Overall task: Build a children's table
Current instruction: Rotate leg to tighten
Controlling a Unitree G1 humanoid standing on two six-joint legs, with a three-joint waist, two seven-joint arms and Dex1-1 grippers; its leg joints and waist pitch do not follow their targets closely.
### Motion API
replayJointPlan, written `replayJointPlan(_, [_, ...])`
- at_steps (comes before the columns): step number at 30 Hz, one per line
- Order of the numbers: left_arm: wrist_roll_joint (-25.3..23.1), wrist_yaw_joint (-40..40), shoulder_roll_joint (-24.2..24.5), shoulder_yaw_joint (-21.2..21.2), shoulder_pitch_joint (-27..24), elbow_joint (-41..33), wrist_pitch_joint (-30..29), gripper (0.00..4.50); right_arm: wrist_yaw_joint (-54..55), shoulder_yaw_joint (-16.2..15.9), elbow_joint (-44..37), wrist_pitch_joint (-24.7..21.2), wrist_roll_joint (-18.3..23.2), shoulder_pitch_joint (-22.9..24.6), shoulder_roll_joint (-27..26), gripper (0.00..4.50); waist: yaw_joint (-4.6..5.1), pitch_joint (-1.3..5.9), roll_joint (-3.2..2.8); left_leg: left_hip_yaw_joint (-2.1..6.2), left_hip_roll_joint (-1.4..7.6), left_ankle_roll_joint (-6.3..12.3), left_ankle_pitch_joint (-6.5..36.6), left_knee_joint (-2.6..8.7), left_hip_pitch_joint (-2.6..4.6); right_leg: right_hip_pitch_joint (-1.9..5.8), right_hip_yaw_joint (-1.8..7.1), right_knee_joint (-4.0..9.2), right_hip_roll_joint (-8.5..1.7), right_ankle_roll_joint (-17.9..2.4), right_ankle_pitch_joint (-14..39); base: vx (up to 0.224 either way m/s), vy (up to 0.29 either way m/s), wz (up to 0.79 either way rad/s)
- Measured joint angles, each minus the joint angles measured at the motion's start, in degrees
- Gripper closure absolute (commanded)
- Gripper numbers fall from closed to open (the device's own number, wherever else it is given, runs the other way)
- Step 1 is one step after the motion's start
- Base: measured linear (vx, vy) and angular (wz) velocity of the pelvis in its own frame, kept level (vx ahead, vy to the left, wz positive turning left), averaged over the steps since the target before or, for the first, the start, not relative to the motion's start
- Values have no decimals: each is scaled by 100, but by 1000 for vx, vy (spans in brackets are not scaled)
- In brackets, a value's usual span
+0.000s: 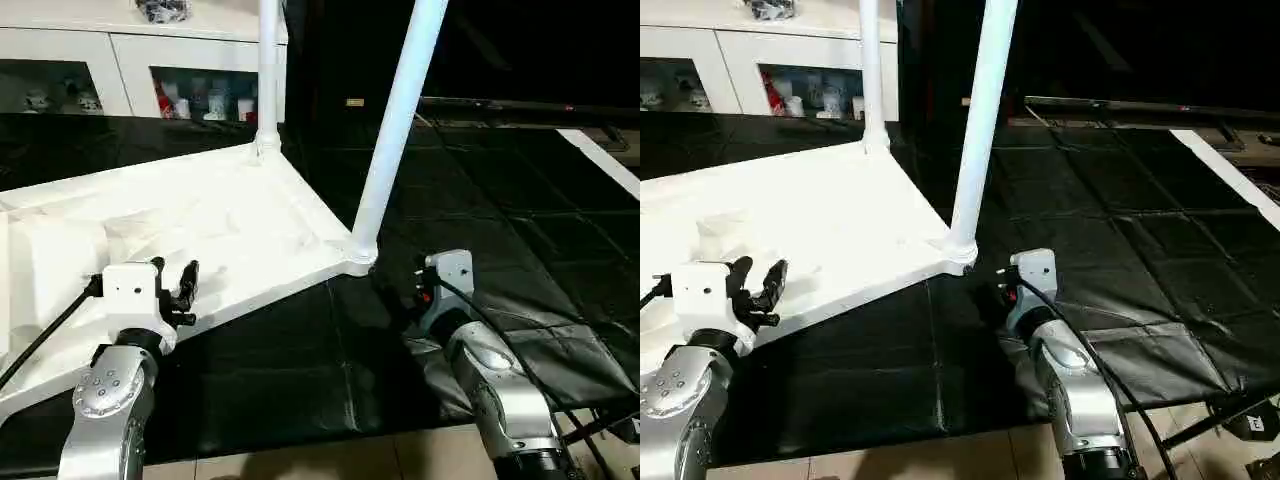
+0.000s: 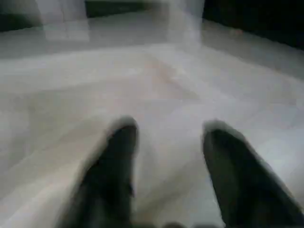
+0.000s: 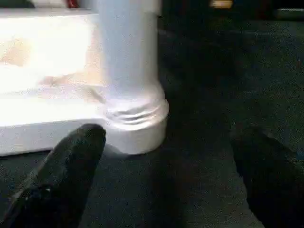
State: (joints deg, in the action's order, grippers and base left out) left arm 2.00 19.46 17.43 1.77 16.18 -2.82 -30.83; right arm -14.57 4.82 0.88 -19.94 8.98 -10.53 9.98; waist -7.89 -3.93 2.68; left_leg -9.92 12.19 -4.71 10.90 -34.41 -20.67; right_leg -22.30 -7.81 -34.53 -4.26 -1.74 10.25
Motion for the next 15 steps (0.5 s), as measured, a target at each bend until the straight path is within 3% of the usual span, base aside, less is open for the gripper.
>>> replayJointPlan(1, [-95, 141, 172, -53, 346, -124, -110, 203, 78, 211, -312, -16, 6, -150, 93, 0, 26, 16, -31, -59, -23, 0, -1, 33, 41, -16, 99, -2, 2, 12, -19, -70, -21, 32])
replayJointPlan(3, [-237, 303, 302, -67, 504, -512, -50, 203, 155, 412, -786, 68, 9, -166, 107, 0, 161, 142, -156, -41, -98, 34, 21, 76, 120, 65, 170, 33, -10, 60, -6, -3, 40, -14])
replayJointPlan(4, [-243, 346, 285, -131, 492, -551, -30, 203, 160, 416, -811, 68, 9, -100, 82, 0, 209, 180, -169, -41, -122, 51, 32, 96, 173, 96, 198, 32, -14, 78, 15, 50, 59, -19])
replayJointPlan(6, [-238, 411, 169, -355, 380, -507, -46, 203, 164, 380, -721, 26, 9, 33, 14, 0, 325, 203, -211, -33, -141, 58, 47, 101, 183, 86, 218, 26, -12, 83, 26, 32, 17, -3])
replayJointPlan(10, [-238, 472, 160, -498, 160, -345, -205, 203, 169, 367, -650, -18, 16, 143, -9, 0, 400, 171, -127, 4, -132, 51, 39, 56, 14, -82, 218, -31, 10, 32, -1, 0, 0, 0])
replayJointPlan(15, [-150, 681, 427, -494, 283, -348, -409, 203, 46, 381, -683, -451, 298, 71, 40, 0, 312, 159, -107, 4, -131, 54, 40, 36, -2, -93, 216, -46, 6, 11, 3, 0, 0, 0])
